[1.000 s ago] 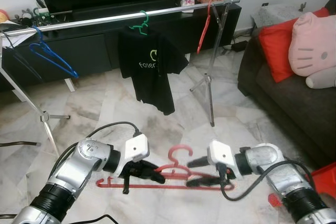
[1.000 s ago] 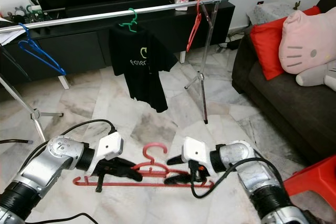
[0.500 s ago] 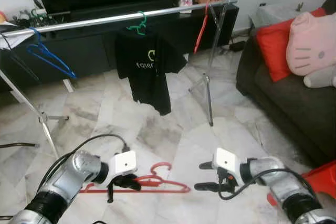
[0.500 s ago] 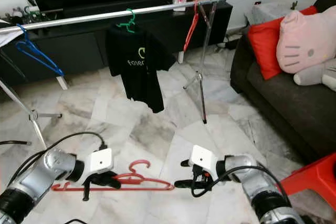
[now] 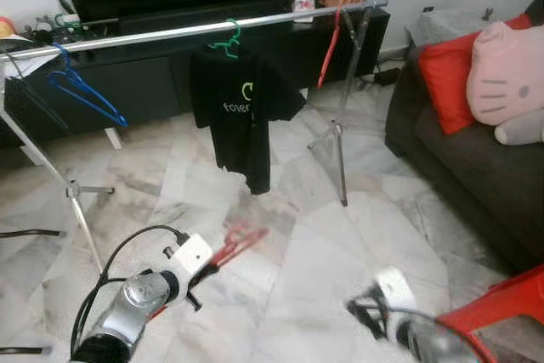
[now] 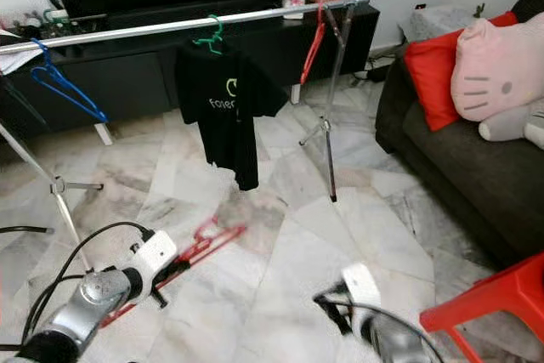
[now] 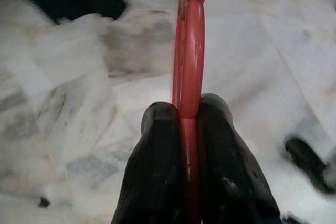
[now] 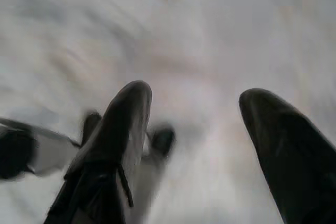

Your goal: Hang hanger

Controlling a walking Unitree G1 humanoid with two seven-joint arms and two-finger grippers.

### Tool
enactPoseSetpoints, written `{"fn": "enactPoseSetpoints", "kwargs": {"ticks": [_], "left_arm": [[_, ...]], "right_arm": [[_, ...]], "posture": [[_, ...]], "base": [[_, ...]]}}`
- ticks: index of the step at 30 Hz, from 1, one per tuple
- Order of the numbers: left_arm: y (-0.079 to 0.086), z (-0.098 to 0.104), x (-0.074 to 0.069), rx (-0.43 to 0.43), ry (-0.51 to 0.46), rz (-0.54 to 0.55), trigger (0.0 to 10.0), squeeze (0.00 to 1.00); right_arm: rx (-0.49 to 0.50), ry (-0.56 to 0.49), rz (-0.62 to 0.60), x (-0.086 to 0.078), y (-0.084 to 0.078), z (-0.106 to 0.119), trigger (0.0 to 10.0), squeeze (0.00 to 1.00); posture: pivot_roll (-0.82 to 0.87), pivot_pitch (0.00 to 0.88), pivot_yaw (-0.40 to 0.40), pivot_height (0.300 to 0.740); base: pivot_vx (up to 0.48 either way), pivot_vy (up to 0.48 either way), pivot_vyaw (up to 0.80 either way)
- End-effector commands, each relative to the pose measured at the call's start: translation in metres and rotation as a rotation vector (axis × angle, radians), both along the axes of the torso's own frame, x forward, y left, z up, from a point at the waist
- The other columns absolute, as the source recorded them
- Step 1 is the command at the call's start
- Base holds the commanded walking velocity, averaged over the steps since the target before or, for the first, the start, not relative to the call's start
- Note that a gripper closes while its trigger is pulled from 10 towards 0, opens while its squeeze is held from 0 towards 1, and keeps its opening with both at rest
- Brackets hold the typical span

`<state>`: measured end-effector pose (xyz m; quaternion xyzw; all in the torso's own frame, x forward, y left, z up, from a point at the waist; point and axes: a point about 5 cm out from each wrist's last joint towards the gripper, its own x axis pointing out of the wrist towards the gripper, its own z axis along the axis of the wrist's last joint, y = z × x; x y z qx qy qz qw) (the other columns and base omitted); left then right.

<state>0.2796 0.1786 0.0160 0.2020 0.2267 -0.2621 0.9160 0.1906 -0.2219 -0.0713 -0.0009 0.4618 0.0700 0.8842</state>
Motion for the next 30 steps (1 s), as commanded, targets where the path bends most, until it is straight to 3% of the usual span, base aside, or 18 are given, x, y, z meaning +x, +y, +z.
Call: {"fn": "enactPoseSetpoints", "kwargs": {"ticks": [1,2,3,6,10,12,18,23,27,30], "left_arm": [[0.006,0.005,0.003,-0.014,-0.052,0.077,10.0,0.00],[0.005,0.008,0.006,-0.045,-0.097,0.147,10.0,0.00],[0.004,0.009,0.007,-0.051,-0.117,0.169,10.0,0.00],[0.001,0.013,0.010,-0.092,-0.166,0.228,10.0,0.00],[-0.003,0.019,0.012,-0.239,-0.203,0.353,10.0,0.00],[-0.005,0.022,0.012,-0.268,-0.231,0.382,10.0,0.00],[0.000,0.030,0.006,-0.282,-0.292,0.427,10.0,0.00],[0.005,0.037,-0.002,-0.259,-0.334,0.397,10.0,0.00],[0.008,0.041,-0.002,-0.313,-0.339,0.432,10.0,0.00],[0.011,0.039,-0.002,-0.307,-0.330,0.454,10.0,0.00]], "right_arm": [[-0.037,0.068,-0.093,-0.017,-0.006,-0.009,10.0,0.00],[-0.082,0.129,-0.087,-0.037,-0.003,-0.019,10.0,0.00],[-0.086,0.135,-0.094,-0.041,0.000,-0.021,10.0,0.00],[-0.038,0.121,-0.186,-0.046,0.009,-0.025,10.0,0.00],[-0.029,0.137,-0.207,-0.051,0.018,-0.029,10.0,0.00],[-0.013,0.121,-0.283,-0.051,0.022,-0.029,10.0,0.00],[0.004,0.114,-0.294,-0.052,0.030,-0.030,10.0,0.00],[-0.014,0.156,-0.295,-0.065,0.022,-0.034,10.0,0.00],[-0.015,0.146,-0.328,-0.065,0.013,-0.032,10.0,0.00],[-0.016,0.147,-0.339,-0.065,0.014,-0.032,10.0,0.00]], "posture": [[-0.05,0.054,-0.013,0.740],[-0.04,0.053,-0.012,0.740],[-0.05,0.055,-0.009,0.740],[-0.06,0.055,-0.004,0.740],[-0.08,0.047,0.000,0.740],[-0.07,0.042,0.000,0.740],[-0.06,0.034,-0.006,0.740],[-0.05,0.027,-0.009,0.740],[-0.05,0.030,-0.011,0.740],[-0.07,0.024,0.003,0.740]], "base": [[0.000,0.000,0.00],[0.000,0.000,0.00],[0.000,0.000,0.00],[0.000,0.000,0.00],[0.000,0.000,0.00],[0.000,0.000,0.00],[0.000,0.000,0.00],[0.000,0.000,0.00],[0.000,0.000,0.00],[0.000,0.000,0.00]]}}
